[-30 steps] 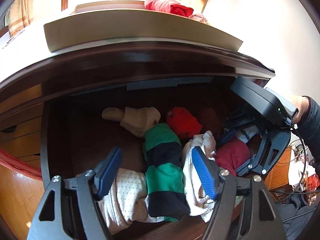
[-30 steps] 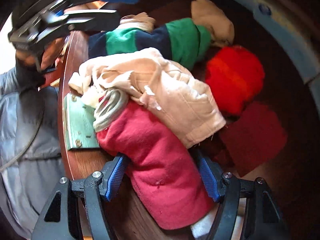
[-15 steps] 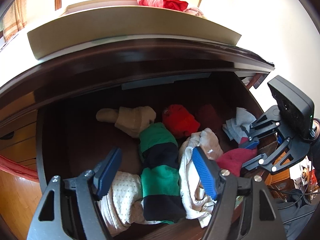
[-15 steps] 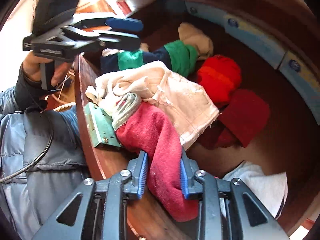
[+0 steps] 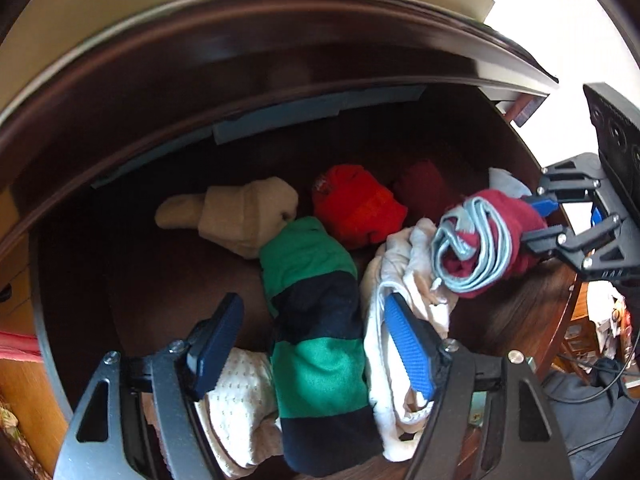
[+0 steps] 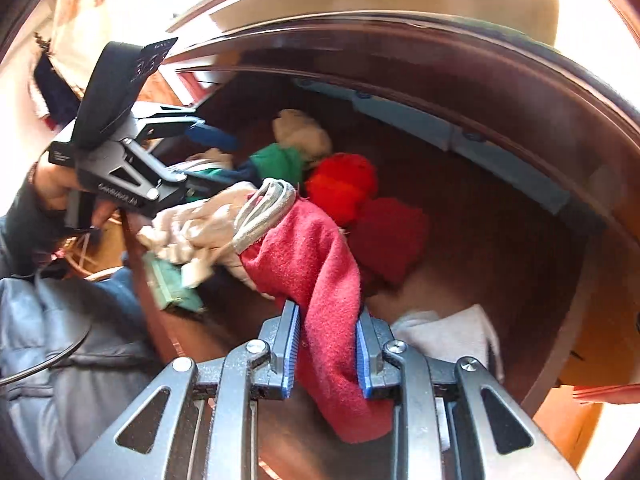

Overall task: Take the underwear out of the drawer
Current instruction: 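Grasp the dark red sock with the right tool while the left tool grasps the green-navy sock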

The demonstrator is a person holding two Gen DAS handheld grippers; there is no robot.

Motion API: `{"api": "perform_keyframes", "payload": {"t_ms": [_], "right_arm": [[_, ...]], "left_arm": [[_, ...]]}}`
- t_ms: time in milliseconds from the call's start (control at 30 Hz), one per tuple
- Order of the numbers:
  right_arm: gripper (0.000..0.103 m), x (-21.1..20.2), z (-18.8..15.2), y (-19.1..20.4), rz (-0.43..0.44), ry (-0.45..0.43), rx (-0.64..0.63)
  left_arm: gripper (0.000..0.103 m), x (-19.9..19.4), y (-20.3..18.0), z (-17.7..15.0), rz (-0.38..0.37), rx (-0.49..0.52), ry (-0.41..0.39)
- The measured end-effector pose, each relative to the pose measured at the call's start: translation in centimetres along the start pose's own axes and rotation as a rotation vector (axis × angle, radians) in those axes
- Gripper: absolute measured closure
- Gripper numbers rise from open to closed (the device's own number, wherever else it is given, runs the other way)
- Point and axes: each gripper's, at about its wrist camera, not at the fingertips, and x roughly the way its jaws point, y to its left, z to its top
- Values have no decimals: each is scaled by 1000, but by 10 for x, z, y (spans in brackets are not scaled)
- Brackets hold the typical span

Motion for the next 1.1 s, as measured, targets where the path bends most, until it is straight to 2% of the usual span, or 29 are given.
{"api": "perform_keyframes", "payload": {"t_ms": [167,267,333,433,567,633,767,867,967,1033,1100], "right_arm": [[77,3,9,-1,-50,2,-35],[77,2,10,-1,-49,-1,-26],[76,1,8,-1,-50,4,-27],[76,-2,6,-1,-41,1,-22],[76,14,9,0,-31,-5,-1],[76,18,9,2,-34,5,-14],[75,23,9,7,-37,26,-31],[74,25,9,6,-31,36,-28],[72,30,10,12,-47,48,-57],[66,34,11,19,-67,64,-97],[62,37,13,22,-81,76,-111]], "left_arm": [[30,7,14,4,-44,-68,40],[30,8,7,3,-6,-27,45],[31,8,3,4,-15,-35,43],[32,3,19,1,-70,-127,12],[32,-7,35,-3,-97,-229,-44],[32,-3,32,-3,-85,-206,-13],[32,9,12,2,-1,-115,52],[38,19,2,5,28,-67,108],[49,29,3,7,-4,-68,170],[51,40,4,8,-53,-78,232],[52,42,6,9,-75,-98,240]]}}
